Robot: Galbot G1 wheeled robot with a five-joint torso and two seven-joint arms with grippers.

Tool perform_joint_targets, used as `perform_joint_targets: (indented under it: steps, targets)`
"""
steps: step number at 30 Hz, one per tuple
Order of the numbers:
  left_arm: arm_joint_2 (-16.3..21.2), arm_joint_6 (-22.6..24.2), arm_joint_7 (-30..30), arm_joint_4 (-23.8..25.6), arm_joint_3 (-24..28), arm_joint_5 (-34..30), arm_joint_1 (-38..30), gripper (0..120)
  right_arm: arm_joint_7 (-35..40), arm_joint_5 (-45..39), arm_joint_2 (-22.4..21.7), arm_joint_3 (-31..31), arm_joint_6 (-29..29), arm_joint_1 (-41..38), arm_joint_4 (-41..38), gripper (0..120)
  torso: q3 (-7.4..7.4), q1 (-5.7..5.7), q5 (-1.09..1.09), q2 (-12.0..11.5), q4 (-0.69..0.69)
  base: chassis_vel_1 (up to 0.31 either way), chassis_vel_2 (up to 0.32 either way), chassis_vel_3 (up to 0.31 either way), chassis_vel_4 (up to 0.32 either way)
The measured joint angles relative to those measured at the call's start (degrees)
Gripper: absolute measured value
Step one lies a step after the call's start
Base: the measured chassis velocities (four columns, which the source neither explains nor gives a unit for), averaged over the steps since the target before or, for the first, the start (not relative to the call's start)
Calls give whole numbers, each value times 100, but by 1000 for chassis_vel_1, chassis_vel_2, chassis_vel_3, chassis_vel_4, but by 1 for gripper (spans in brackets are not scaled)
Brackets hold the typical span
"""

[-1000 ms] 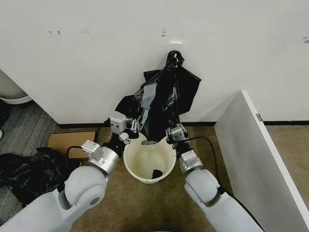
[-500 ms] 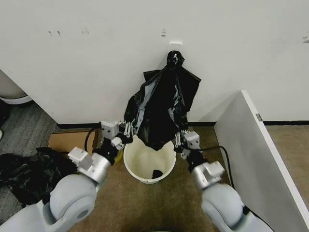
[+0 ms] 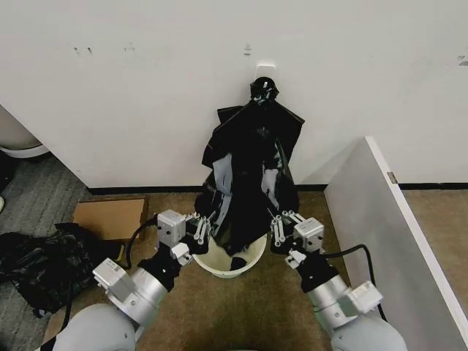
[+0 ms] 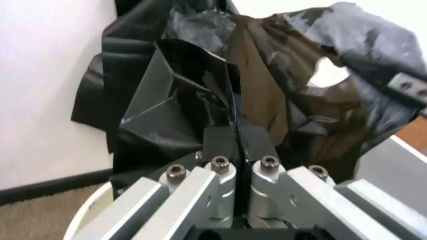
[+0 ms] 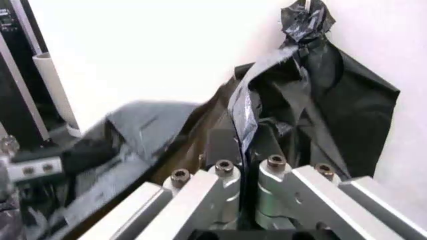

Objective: Place the garbage bag over the trash bin.

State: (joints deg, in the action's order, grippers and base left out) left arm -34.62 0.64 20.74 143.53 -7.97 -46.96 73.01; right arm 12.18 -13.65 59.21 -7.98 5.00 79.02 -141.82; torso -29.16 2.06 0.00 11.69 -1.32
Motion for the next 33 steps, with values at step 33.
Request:
perform_joint_targets:
  steps: [33]
  targets:
    - [105,-35,0,-24,-701,-252,-108,0,284,-1895,1285,768,67,-539,598,0,0,1,1,0,0,0,0,0,0]
